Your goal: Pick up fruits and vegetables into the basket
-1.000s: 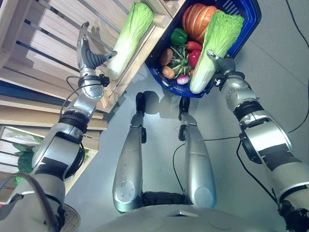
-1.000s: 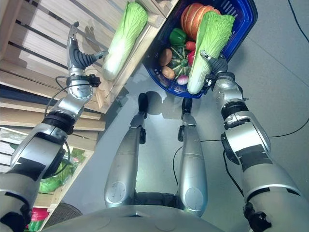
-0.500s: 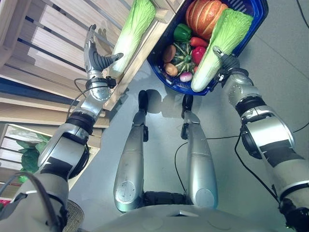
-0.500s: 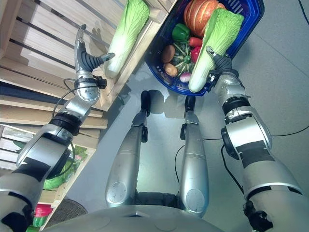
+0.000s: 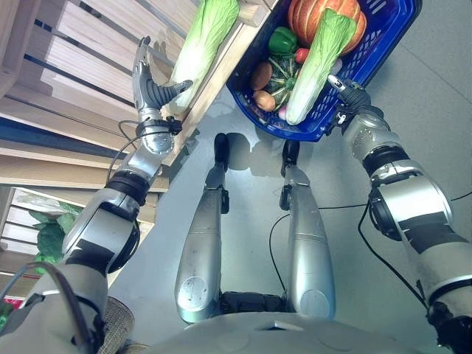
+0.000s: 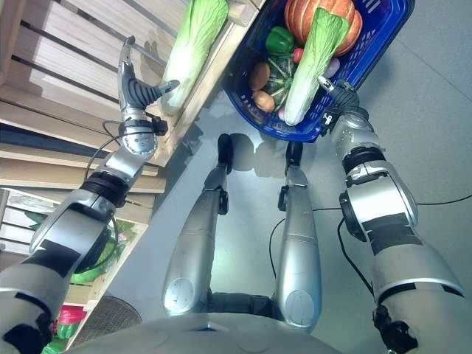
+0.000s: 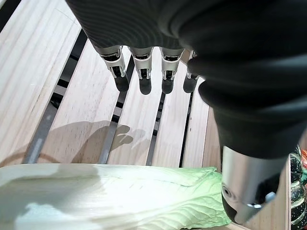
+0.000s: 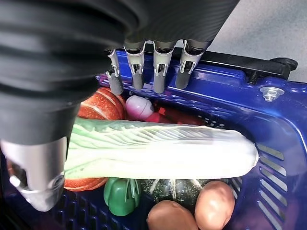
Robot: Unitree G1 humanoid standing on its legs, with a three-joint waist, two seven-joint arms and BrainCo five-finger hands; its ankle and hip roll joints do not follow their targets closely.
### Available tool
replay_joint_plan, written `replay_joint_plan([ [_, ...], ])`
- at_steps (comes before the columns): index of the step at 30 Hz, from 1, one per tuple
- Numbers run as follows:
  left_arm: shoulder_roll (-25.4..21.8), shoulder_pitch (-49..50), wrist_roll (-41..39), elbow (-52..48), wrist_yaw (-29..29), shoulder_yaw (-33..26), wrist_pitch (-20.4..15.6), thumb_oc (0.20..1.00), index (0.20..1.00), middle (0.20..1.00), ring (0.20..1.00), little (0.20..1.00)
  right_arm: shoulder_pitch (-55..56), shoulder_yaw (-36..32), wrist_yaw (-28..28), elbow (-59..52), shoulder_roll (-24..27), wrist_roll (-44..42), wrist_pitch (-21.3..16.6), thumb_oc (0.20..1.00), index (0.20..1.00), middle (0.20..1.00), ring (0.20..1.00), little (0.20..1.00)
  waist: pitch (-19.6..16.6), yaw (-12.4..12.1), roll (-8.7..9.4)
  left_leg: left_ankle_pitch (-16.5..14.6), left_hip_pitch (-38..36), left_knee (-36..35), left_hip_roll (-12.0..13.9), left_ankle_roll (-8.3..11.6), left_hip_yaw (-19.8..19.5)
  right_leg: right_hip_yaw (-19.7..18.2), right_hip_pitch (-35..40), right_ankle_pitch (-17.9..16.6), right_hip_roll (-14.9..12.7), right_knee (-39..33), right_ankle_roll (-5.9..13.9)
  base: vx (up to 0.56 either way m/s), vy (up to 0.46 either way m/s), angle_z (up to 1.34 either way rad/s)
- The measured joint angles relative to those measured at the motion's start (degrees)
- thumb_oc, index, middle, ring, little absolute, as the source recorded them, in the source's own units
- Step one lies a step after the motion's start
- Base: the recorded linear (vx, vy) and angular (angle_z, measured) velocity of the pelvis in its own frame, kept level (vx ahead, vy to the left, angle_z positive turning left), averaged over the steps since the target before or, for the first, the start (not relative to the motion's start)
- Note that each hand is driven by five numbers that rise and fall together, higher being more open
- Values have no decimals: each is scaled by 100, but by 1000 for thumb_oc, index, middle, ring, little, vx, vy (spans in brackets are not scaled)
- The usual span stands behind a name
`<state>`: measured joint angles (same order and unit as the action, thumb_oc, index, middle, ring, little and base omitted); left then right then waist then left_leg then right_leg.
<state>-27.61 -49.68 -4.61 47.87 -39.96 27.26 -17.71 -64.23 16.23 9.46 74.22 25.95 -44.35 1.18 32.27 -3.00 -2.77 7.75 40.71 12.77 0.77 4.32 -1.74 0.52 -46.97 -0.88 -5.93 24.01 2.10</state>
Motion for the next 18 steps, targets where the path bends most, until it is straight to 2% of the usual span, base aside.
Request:
replay_joint_plan([
  [9, 0, -2, -2, -1, 340, 82, 91, 1000, 1000, 1000, 1000, 1000, -2, -21, -19, -1, 0, -40, -94, 1000, 1000, 1000, 1000, 1000, 0, 5, 0, 0, 0, 0, 0, 0, 2, -2, 0, 0, 1, -3, 0, 0, 0, 0],
  [12, -4, -6, -45, 1, 509, 191, 375, 1000, 1000, 1000, 1000, 1000, 0, -25, -122, -18, 0, -205, -384, 1000, 1000, 1000, 1000, 1000, 0, 16, 0, 0, 0, 0, 1, 0, 6, -8, 1, -1, 5, -10, 0, 0, 0, 0],
  [18, -8, -9, -52, 24, 679, 222, 668, 1000, 1000, 1000, 1000, 1000, 63, -21, -247, -268, 1, -223, -1038, 1000, 1000, 1000, 1000, 1000, 0, 47, 0, -2, 0, -2, 11, 1, 20, -22, 1, -4, 19, -54, 2, 0, 0, 0],
])
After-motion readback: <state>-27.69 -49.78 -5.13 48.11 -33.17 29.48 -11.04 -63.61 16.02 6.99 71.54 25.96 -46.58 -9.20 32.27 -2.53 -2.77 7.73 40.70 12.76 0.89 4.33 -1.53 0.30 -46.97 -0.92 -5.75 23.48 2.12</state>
